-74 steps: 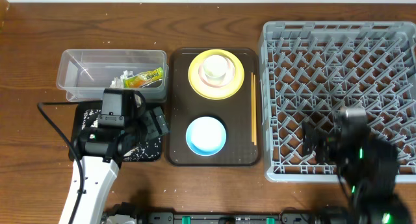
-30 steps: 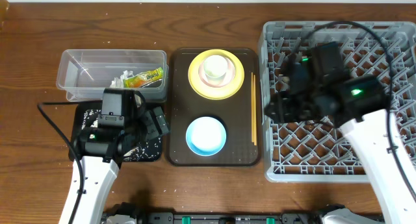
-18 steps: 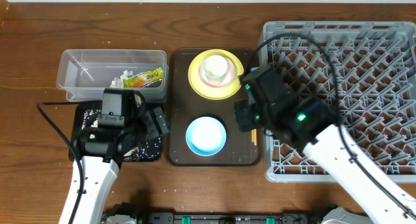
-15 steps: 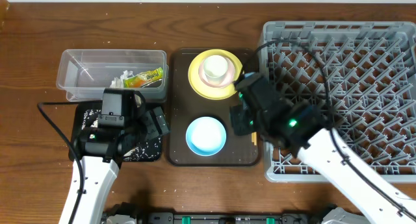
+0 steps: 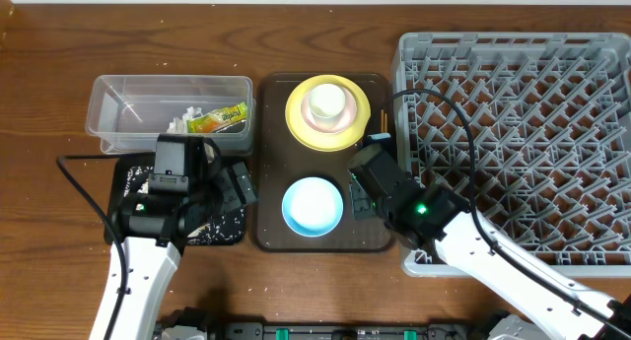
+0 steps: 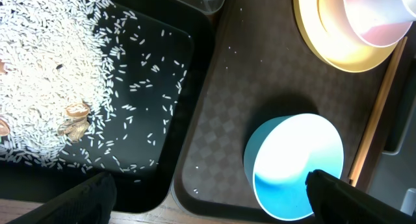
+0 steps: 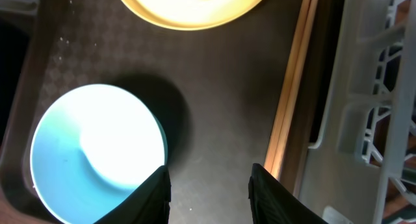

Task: Sort waste into correct bins and load items into the dishwasher rack
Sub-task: 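Move the right gripper left over the chopsticks on the brown tray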

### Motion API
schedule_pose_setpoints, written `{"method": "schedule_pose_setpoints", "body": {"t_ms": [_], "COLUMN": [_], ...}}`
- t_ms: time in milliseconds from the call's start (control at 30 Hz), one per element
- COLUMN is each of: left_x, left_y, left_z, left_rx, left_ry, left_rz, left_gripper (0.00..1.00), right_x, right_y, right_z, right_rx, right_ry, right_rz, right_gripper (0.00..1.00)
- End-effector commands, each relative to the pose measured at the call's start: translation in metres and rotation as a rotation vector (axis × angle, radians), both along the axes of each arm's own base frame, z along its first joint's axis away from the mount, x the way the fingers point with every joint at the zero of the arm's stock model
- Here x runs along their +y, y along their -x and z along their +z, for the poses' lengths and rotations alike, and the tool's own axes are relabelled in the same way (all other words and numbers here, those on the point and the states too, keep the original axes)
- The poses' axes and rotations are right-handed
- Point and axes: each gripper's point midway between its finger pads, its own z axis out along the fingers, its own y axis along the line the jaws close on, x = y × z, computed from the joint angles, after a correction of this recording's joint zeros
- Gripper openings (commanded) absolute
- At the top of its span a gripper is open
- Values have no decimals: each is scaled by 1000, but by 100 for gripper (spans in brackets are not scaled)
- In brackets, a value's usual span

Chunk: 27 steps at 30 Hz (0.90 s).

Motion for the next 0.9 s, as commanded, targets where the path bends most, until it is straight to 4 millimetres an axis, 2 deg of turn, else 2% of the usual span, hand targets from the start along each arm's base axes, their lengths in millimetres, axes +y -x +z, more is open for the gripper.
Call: {"method": "schedule_pose_setpoints", "body": {"t_ms": [0,233,367,567,700,867], "left_x": [-1,-1,-1,-1,-1,-1], "left_y": [-2,-2,-2,-3,-3,-2], "left_z": [6,6,6,6,6,6], "left_rx": [-13,-13,-13,-13,-13,-13], "left_ry": [7,7,7,7,7,7], "left_rz": [-5,-5,-5,-5,-5,-5], "left_gripper": [96,96,96,96,96,96], "right_x": [8,34,28,7,1,-6], "right_y": [6,23,18,-3,-13,-20], "right_z": [-3,-1,0,-2,-20,-59], "right_rx": [27,68,3,-87,-106,-53], "right_ry": [-35,-108,-48,29,91,178], "right_rz": [10,89,49,-122,-180,-197], "right_gripper": [37,37,36,35,35,39]}}
